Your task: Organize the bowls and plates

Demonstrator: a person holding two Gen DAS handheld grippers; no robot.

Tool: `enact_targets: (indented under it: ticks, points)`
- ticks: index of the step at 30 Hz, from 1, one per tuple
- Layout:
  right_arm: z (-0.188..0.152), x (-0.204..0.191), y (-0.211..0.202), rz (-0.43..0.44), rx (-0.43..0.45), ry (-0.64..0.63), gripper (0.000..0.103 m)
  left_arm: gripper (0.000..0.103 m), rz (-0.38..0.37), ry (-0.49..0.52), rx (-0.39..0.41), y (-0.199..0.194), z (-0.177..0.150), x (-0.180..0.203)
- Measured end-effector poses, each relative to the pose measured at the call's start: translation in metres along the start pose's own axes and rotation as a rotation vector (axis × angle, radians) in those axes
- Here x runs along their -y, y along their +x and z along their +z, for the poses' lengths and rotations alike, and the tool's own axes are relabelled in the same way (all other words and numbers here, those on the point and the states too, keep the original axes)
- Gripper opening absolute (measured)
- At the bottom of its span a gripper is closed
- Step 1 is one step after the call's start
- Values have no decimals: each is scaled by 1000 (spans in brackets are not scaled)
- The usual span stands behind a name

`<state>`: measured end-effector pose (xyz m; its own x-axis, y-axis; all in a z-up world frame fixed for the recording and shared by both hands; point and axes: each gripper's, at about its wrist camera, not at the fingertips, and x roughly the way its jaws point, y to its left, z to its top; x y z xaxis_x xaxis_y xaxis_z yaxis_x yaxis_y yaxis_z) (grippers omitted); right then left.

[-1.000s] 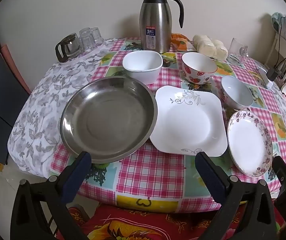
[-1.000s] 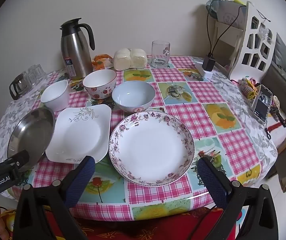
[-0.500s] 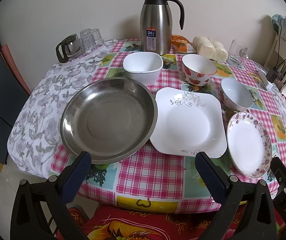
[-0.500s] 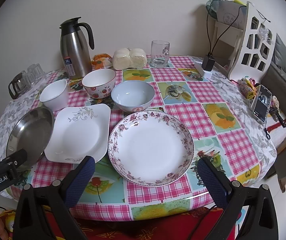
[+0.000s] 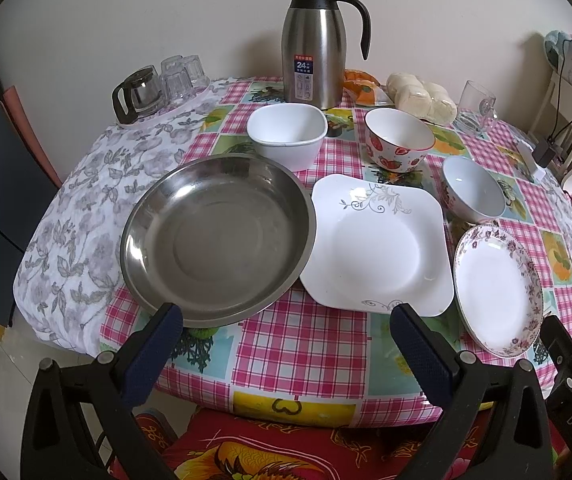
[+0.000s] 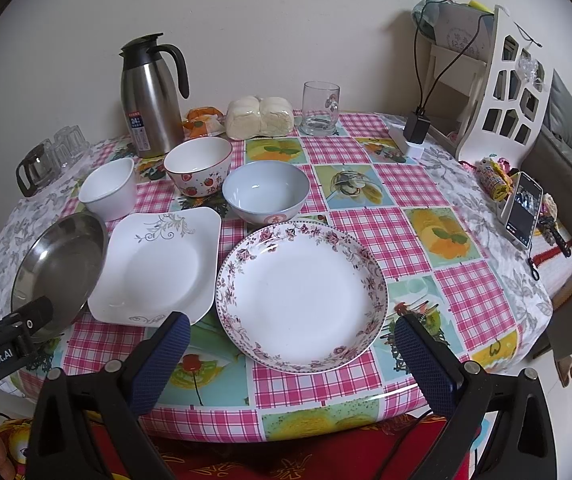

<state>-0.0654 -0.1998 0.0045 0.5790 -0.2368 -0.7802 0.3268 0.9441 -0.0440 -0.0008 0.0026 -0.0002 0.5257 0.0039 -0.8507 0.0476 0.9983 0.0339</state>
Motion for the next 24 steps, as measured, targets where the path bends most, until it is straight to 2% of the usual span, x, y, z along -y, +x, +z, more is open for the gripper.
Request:
enact_targets:
  ticks: [24]
  points:
    - [0, 2, -1, -4, 1, 0, 103, 103, -2, -10, -4, 1, 0, -2]
